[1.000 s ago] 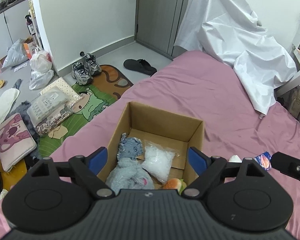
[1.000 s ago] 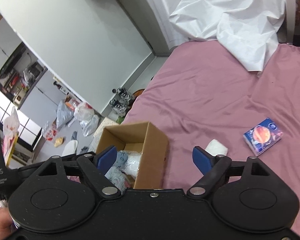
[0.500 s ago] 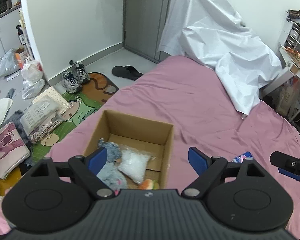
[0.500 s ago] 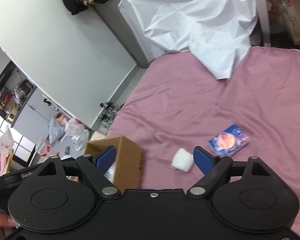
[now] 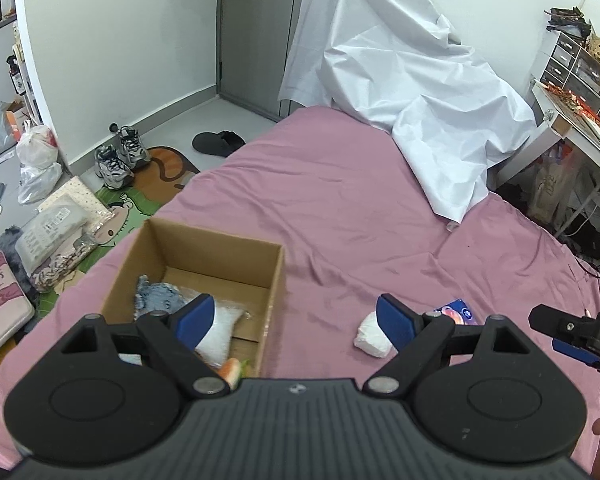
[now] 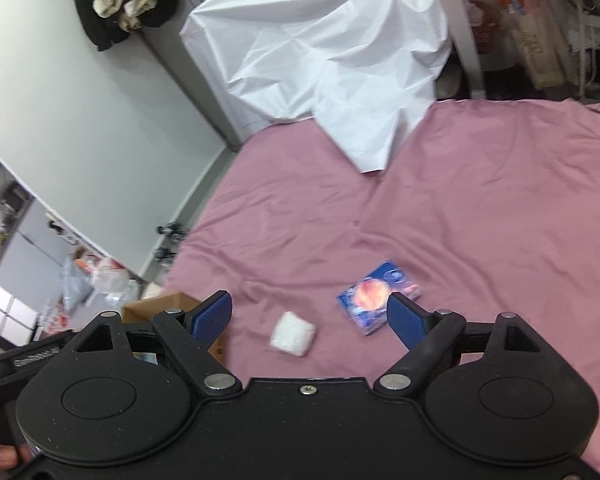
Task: Organize soft objects
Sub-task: 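Move both grippers back over the white packet and the blue tissue pack, then lower the left gripper onto the white wrapped packet and close on it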
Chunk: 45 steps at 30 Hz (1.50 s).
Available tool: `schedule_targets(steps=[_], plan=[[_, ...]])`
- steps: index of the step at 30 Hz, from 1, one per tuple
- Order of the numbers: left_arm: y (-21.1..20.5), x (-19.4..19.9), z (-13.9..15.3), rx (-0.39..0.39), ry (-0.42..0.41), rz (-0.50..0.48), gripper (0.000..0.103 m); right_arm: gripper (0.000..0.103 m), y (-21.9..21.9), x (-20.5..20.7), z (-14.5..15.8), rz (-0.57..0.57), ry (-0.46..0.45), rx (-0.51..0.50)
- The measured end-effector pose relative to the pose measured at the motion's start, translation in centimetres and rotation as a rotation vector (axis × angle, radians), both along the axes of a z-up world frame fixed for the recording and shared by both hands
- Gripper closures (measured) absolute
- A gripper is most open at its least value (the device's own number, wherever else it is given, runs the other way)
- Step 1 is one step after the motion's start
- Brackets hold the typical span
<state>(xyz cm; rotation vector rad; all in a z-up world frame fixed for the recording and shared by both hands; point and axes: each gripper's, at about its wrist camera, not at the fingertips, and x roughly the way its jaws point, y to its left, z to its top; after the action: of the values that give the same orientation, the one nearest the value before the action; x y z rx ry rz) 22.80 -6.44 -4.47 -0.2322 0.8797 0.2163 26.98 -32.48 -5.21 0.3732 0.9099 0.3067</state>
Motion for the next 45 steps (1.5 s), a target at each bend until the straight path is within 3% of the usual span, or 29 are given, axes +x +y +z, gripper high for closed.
schedule_targets(steps=[8, 12, 22, 30, 42, 45], plan=[[-1.4, 1.0, -1.1, -0.012, 0.010, -0.011, 0.016, 0.018, -0.6, 0.5, -0.3, 0.003, 0.002, -0.041], [-2.2, 1.5, -2.0, -0.029, 0.017, -0.014, 0.016, 0.012, -1.1, 0.7, -0.5, 0.007, 0.001, -0.058], [-4.6, 3.1, -5.3, -0.054, 0.050, -0.065, 0.016, 0.009, -2.2, 1.7, -2.5, -0.026, 0.065, -0.046], [-5.4, 5.0, -8.7, -0.086, 0.096, -0.046, 0.017, 0.009, -1.1, 2.5, -3.6, -0.007, 0.102, -0.053], [-6.1, 7.7, -12.4, -0.117, 0.145, -0.021, 0.020, 0.009, -0.4, 4.8, -7.1, -0.048, 0.203, 0.027], [-6.2, 8.3, -13.1, -0.129, 0.151, -0.018, 0.025, 0.009, 0.1, 5.3, -7.8, -0.059, 0.216, 0.052]])
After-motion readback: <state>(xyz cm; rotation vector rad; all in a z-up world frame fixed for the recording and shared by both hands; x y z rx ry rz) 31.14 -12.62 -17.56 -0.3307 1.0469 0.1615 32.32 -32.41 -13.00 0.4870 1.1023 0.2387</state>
